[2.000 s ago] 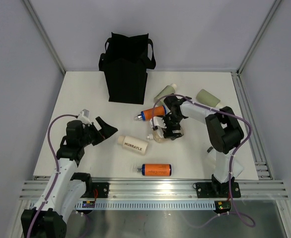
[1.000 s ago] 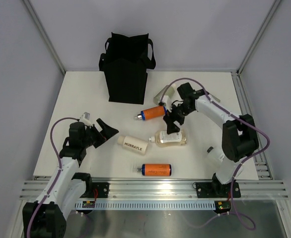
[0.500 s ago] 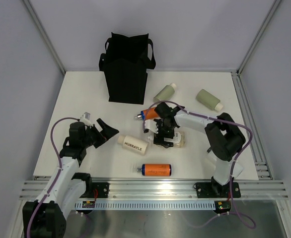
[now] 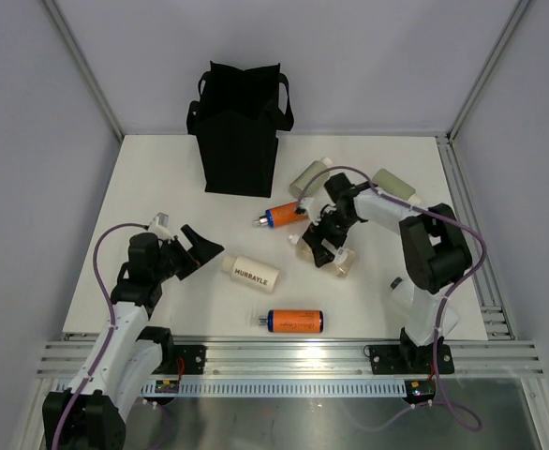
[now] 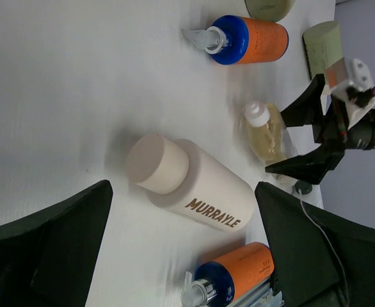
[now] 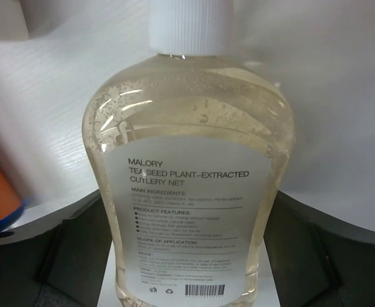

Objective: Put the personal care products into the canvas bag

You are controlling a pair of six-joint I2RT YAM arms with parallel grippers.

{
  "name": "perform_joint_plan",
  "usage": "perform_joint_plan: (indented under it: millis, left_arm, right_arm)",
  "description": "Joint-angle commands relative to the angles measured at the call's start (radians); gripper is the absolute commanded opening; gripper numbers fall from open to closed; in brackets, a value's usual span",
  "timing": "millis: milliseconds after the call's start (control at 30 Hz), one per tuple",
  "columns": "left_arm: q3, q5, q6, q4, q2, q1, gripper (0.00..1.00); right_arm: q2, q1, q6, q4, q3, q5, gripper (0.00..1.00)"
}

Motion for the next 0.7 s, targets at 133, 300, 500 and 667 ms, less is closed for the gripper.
perform_joint_plan:
  millis: [133, 300, 500, 667]
  left_arm:
    - [-0.006, 0.048, -0.018, 0.068, 0.011, 0.003, 0.99]
    - [0.001, 0.091, -0.042, 0.103, 0.021, 0.003, 0.99]
    - [0.011, 0.148, -0.127, 0.195, 0.027, -0.014, 0.99]
    - [0.101, 0.053, -0.084, 0.194, 0.112, -0.141, 0.99]
  right_arm:
    - [-0.036, -0.215, 0.269, 0.007, 0.035, -0.545, 0.00]
    - [0.010, -0.248, 0.371, 0.086, 0.009, -0.680, 0.00]
    - [0.027, -0.269, 0.432, 0.159, 0.021, -0.780, 0.00]
    - [0.045, -0.271, 0.425, 0.211, 0.016, -0.789, 0.00]
